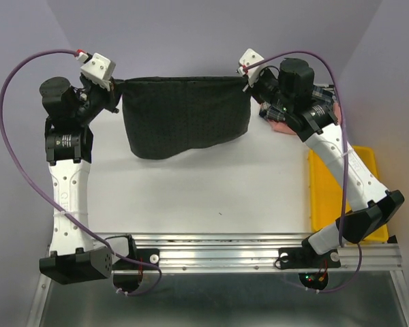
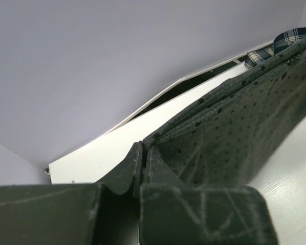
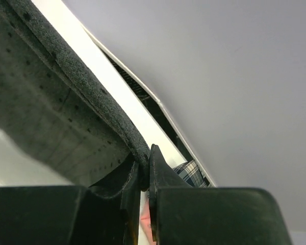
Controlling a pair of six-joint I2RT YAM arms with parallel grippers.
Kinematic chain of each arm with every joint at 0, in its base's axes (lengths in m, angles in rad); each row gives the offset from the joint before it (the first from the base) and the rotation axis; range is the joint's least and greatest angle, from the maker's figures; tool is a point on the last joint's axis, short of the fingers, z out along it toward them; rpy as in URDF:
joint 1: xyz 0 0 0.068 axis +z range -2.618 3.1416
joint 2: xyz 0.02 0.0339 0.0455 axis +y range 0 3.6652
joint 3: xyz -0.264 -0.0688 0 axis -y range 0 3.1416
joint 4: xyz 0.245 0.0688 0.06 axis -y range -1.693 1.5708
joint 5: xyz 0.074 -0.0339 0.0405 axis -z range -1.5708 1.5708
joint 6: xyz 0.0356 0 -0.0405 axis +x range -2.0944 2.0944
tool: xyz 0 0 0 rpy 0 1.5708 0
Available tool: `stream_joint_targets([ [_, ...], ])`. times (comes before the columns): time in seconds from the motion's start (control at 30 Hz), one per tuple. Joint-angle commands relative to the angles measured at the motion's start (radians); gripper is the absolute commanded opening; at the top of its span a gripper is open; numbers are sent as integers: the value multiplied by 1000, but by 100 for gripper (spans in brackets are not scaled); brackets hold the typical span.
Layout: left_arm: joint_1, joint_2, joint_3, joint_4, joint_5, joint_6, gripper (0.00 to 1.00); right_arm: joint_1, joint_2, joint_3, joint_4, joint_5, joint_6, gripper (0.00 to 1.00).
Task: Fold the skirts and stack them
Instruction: Flatten the skirt out
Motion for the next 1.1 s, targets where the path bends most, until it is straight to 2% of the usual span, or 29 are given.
stream_joint_targets([
  [0.0, 44, -96, -35, 91, -68, 85, 0, -41, -60, 36, -53, 20, 6, 1],
  [0.27, 42, -363, -242, -25, -51, 199, 0, -41, -206, -72, -185, -82, 32, 1],
  [0.4, 42, -520, -261, -131, -62, 214, 0, -41, -270, -46, -281, -122, 62, 1],
  [0.57, 42, -538, -195, -218, -88, 171, 0, -41, -289, -47, -360, -151, 52, 1],
  [0.7, 42, -434, -179, -252, -46, 165, 0, -41, -243, -165, -281, -99, 17, 1],
  [0.73, 42, -406, -195, -252, -37, 157, 0, -41, -215, -217, -266, -47, 6, 1],
  [0.8, 35, -310, -228, -222, -20, 128, 0, -41, -105, -274, -197, 57, -23, 1],
  [0.87, 3, -239, -265, -170, -74, 90, 0, -75, -13, -276, -175, 47, -1, 1],
  [0.93, -76, -121, -297, -107, -230, 45, 0, -116, 138, -247, -153, 9, 12, 1],
  [0.97, -99, -15, -293, -75, -303, 27, 0, -125, 197, -180, -144, -2, 31, 1],
  [1.03, -138, 104, -233, -57, -339, 4, 0, -153, 382, -28, -146, -5, 58, 1],
  [1.07, -142, 214, -216, -42, -364, -10, 0, -164, 445, 33, -152, -14, 62, 1],
])
